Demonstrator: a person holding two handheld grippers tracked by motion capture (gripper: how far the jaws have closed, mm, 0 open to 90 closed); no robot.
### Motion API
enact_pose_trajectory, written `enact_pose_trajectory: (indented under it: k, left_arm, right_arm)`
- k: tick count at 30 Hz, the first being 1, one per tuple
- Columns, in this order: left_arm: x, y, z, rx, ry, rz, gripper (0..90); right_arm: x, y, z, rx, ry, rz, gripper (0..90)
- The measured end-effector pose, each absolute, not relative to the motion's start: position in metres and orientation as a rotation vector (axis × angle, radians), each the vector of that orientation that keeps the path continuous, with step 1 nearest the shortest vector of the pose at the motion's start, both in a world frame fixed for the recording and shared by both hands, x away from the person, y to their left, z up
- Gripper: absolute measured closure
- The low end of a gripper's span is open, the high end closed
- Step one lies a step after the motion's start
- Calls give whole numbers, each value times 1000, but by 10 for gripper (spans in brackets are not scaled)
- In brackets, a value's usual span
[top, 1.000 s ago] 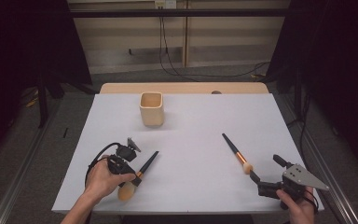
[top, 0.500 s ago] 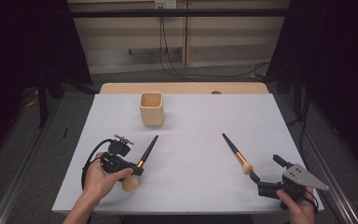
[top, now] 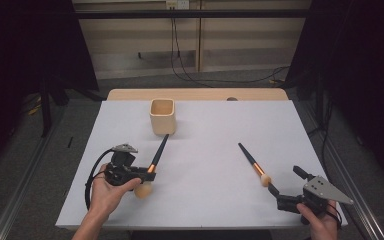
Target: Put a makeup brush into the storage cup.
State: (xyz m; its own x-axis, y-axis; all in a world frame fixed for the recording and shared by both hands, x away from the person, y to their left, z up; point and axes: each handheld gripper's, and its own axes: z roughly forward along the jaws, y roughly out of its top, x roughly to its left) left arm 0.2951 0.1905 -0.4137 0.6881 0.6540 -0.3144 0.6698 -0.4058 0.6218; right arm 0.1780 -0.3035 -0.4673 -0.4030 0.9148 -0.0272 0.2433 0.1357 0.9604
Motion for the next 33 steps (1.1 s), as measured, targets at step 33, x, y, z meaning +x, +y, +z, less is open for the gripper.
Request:
enact_pose_trajectory:
  k: [33]
  left_arm:
    - [279, 171, -408, 1999, 643, 77, 666]
  right_arm:
    - [175, -302, -464, 1074, 1761, 1359, 0]
